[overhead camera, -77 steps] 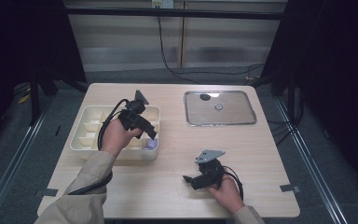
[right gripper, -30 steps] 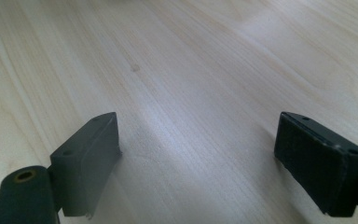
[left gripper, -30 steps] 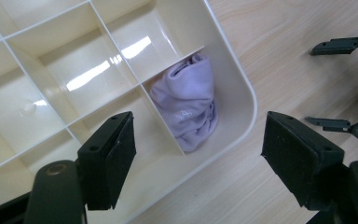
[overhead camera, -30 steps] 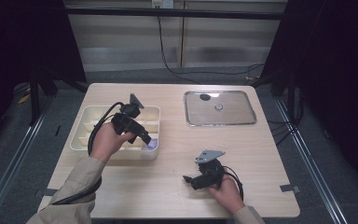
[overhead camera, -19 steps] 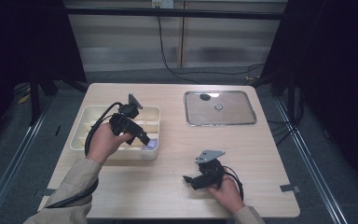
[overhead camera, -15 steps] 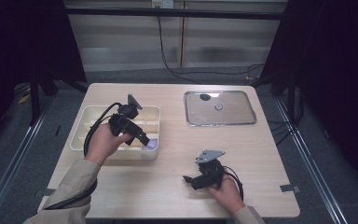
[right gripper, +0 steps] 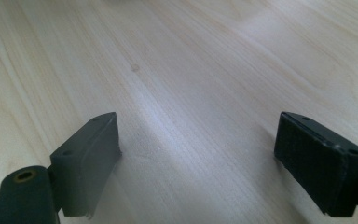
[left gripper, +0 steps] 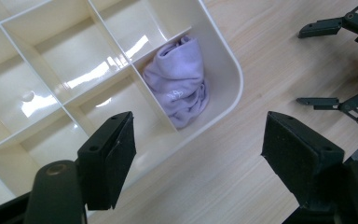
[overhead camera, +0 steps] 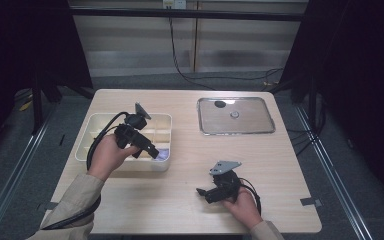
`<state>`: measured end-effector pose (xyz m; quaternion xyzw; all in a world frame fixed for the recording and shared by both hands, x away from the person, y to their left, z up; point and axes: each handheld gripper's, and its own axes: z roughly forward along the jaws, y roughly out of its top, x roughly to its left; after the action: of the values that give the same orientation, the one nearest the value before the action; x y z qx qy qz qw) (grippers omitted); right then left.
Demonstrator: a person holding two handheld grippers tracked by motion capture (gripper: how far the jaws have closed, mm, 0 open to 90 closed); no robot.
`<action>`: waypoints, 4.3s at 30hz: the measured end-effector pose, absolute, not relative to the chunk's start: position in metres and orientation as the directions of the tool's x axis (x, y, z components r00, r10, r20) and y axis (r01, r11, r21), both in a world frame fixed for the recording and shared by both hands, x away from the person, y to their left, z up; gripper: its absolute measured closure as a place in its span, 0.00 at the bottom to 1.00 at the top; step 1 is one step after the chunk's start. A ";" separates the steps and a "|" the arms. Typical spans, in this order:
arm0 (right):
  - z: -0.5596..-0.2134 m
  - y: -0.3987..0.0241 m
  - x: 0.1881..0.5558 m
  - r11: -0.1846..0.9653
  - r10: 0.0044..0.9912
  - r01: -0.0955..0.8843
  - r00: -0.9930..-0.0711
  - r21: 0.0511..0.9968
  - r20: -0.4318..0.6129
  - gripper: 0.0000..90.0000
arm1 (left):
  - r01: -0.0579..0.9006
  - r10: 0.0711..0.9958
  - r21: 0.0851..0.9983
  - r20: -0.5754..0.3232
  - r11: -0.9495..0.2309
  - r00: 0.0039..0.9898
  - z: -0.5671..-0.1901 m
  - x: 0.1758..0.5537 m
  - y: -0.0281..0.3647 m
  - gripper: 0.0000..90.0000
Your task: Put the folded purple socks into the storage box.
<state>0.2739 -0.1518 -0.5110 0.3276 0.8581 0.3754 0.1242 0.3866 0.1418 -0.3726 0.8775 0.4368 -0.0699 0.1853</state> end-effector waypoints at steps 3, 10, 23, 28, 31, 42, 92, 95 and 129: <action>-0.511 -0.152 0.274 0.503 0.655 0.469 -0.754 0.726 0.033 0.15 | 0.790 0.738 0.268 -0.285 -0.552 0.612 -0.371 0.385 0.142 0.28; -0.511 -0.152 0.274 0.503 0.656 0.469 -0.754 0.726 0.033 0.15 | 0.787 0.733 0.270 -0.290 -0.554 0.616 -0.372 0.380 0.144 0.28; -0.511 -0.152 0.274 0.504 0.656 0.469 -0.754 0.726 0.032 0.15 | 0.782 0.725 0.273 -0.295 -0.560 0.622 -0.375 0.373 0.147 0.28; -0.511 -0.152 0.274 0.503 0.656 0.469 -0.754 0.726 0.033 0.15 | 0.772 0.716 0.282 -0.292 -0.570 0.635 -0.374 0.370 0.147 0.28; -0.511 -0.152 0.274 0.504 0.655 0.469 -0.755 0.726 0.032 0.15 | 0.770 0.712 0.286 -0.294 -0.571 0.637 -0.374 0.368 0.146 0.28; -0.511 -0.152 0.274 0.502 0.657 0.472 -0.753 0.724 0.035 0.15 | 0.763 0.702 0.288 -0.300 -0.578 0.646 -0.380 0.360 0.146 0.28; -0.511 -0.152 0.274 0.505 0.655 0.471 -0.755 0.724 0.034 0.15 | 0.753 0.671 0.308 -0.343 -0.581 0.658 -0.430 0.331 0.151 0.27; -0.511 -0.152 0.274 0.505 0.655 0.470 -0.755 0.724 0.033 0.15 | 0.753 0.670 0.305 -0.343 -0.584 0.658 -0.434 0.329 0.152 0.27; -0.511 -0.152 0.274 0.505 0.655 0.470 -0.755 0.724 0.033 0.15 | 0.727 0.658 0.380 -0.316 -0.572 0.683 -0.468 0.318 0.158 0.27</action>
<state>0.2738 -0.1518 -0.5110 0.3277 0.8586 0.3743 0.1234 0.3178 0.1584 -0.4678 0.8838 0.3919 -0.0698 0.2458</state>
